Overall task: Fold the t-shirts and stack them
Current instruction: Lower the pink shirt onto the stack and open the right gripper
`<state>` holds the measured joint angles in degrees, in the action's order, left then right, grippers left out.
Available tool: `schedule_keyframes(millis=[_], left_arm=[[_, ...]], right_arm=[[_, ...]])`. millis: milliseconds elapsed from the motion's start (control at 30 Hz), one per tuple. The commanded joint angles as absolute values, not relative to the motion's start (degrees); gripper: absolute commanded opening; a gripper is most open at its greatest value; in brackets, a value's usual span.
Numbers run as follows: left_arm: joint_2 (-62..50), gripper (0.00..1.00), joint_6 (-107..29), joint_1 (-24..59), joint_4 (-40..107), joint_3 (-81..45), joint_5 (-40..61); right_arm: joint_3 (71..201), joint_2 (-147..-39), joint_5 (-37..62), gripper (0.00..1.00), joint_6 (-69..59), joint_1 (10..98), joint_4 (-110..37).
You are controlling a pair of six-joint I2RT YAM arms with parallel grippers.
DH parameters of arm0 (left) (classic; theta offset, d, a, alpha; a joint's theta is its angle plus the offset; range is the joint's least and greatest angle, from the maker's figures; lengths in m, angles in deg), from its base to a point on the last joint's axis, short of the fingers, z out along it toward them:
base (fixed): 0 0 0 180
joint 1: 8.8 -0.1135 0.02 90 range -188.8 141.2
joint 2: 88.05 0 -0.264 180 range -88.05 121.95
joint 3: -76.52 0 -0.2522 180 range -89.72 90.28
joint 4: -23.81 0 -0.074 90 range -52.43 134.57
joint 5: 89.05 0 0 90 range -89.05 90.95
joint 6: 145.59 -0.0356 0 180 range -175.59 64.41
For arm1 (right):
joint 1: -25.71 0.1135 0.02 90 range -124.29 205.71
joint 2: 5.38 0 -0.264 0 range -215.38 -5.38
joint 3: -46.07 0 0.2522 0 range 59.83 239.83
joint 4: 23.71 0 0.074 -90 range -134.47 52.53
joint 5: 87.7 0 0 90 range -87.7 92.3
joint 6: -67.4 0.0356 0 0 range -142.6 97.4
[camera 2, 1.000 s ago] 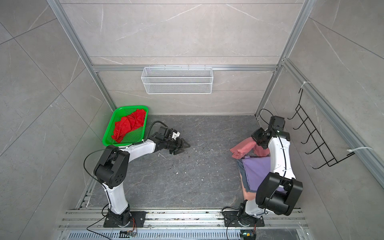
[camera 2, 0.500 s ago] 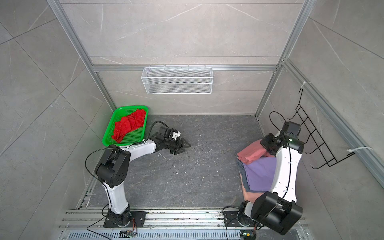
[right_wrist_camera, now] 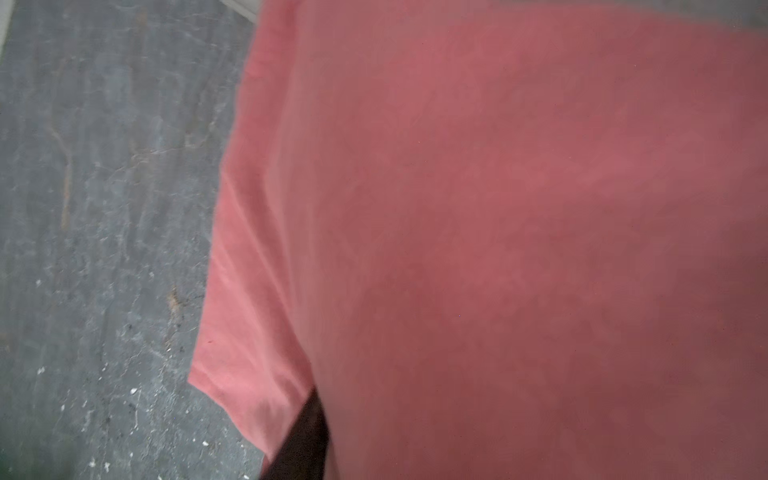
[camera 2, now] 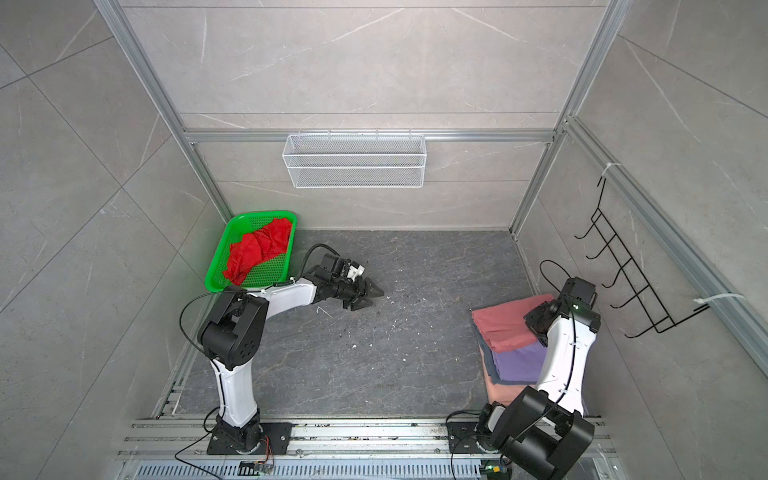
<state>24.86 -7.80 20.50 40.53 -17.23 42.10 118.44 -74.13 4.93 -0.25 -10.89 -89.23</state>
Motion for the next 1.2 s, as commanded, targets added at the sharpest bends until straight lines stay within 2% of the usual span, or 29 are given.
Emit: schedule_keyframes(millis=[0, 133, 300, 400, 533, 633, 700, 900, 967, 1167], left_arm=[[25.3, 0.66, -9.0, 20.5, 40.6, -14.9, 44.4], [25.8, 0.66, -9.1, 20.5, 41.2, -14.2, 44.9], [25.7, 0.66, -9.3, 20.5, 41.5, -14.4, 44.6], [25.7, 0.66, -9.3, 20.5, 41.6, -14.2, 44.5], [25.3, 0.66, -9.3, 20.5, 41.6, -14.0, 44.5], [24.5, 0.66, -9.5, 20.5, 41.9, -14.2, 44.1], [23.6, 0.66, -9.7, 20.5, 42.0, -15.0, 42.9], [23.5, 0.65, -9.0, 20.4, 42.1, -15.6, 42.3], [23.3, 0.65, -9.0, 20.5, 42.6, -15.5, 42.3], [22.9, 0.65, -10.9, 20.5, 45.6, -14.6, 41.6]], right_arm=[[117.2, -73.2, -1.5, 0.62, 2.3, -11.6, -91.3], [120.0, -68.3, -5.4, 0.68, 5.6, -11.8, -93.5], [124.6, -63.8, -4.7, 0.69, 6.2, -11.8, -96.1], [124.7, -62.8, 2.2, 0.69, 4.3, -11.8, -93.1], [121.4, -67.5, 10.9, 0.69, 0.5, -11.7, -84.6], [118.5, -73.5, 13.1, 0.61, -0.1, -11.8, -80.0], [115.7, -74.2, 11.3, 0.6, 1.6, -11.7, -77.3], [110.2, -74.1, -5.6, 0.63, 6.2, -11.7, -82.5], [107.3, -73.2, -8.5, 0.63, 6.8, -11.8, -82.3], [100.9, -71.1, -7.9, 0.63, 8.6, -11.9, -78.2]])
